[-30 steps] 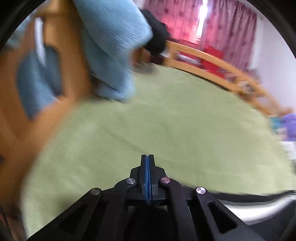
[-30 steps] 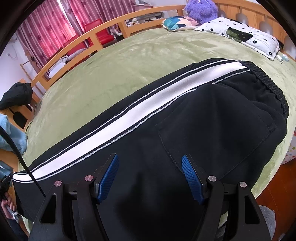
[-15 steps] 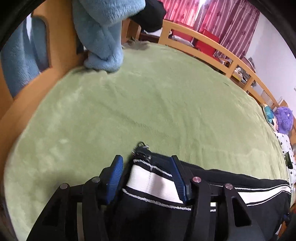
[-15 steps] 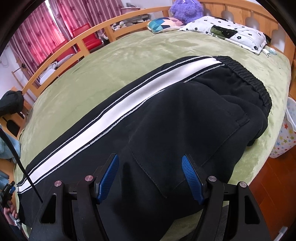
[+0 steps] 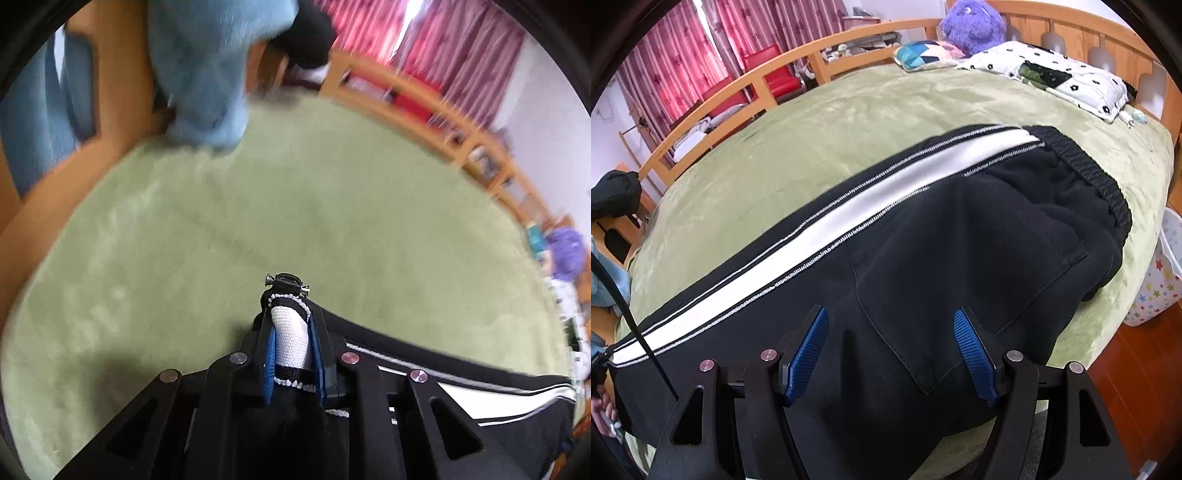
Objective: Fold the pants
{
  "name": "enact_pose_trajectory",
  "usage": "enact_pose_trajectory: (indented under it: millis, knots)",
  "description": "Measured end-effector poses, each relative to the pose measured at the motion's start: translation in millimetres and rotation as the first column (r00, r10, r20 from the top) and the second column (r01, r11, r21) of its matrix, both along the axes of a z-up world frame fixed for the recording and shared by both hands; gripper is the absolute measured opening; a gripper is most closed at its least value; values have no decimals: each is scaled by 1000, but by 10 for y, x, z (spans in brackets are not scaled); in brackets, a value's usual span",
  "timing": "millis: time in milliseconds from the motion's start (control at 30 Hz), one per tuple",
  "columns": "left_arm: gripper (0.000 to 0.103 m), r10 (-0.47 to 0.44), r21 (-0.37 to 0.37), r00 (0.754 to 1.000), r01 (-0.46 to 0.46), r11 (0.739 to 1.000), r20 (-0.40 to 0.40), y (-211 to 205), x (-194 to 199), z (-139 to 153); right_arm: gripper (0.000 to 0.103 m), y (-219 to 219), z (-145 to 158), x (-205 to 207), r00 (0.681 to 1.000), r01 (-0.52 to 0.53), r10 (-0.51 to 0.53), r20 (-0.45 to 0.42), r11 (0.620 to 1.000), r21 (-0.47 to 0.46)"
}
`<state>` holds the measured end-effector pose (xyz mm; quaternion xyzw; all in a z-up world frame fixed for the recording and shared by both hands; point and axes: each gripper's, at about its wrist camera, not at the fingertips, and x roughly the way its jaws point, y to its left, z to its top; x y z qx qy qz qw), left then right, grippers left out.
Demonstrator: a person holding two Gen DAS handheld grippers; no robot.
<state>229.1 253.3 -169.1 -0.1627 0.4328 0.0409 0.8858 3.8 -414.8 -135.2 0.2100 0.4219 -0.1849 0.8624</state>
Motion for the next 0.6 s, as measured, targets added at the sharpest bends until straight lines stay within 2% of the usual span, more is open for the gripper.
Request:
enact_pose_trajectory:
  millis: [33, 67, 100, 167, 200, 233, 333, 433, 533, 600]
  knots:
    - [20, 1, -5, 999, -1, 1000, -34, -14, 34, -107, 70, -13, -5, -13, 1000, -3, 3, -3, 1000, -2]
    - [22, -1, 24, 997, 3, 1000, -76, -48, 62, -197, 70, -31, -10, -31, 1000, -4, 4, -6, 1000, 0]
    - [24, 5, 39, 997, -2, 999, -78, -64, 49, -191, 70, -70, -8, -68, 1000, 3, -3, -13, 1000, -2]
    - [41, 37, 83, 998, -32, 996, -59, -107, -46, -64, 70, -182, 44, -196, 999, 33, -33, -11, 999, -17]
    - [55, 45, 103, 998, -40, 994, -52, -130, -83, -7, 70, -238, 76, -255, 999, 49, -50, -3, 998, -24]
    - [58, 48, 117, 998, -43, 992, -42, -160, -139, 57, 70, -320, 121, -338, 998, 70, -70, 9, 997, -29]
    - [58, 29, 118, 999, -26, 993, -24, -297, -325, 210, 71, -607, 236, -586, 991, 129, -127, 41, 991, -38]
    - [59, -4, 66, 999, 7, 998, -40, -510, -509, 263, 72, -908, 259, -795, 981, 187, -185, 62, 982, -39]
    - [59, -42, 13, 995, 43, 999, -91, -796, -656, 252, 73, -1282, 166, -916, 968, 224, -227, 103, 974, 39]
    - [59, -66, 8, 993, 67, 998, -96, -1040, -783, 266, 75, -1512, 64, -887, 963, 235, -244, 115, 968, 91]
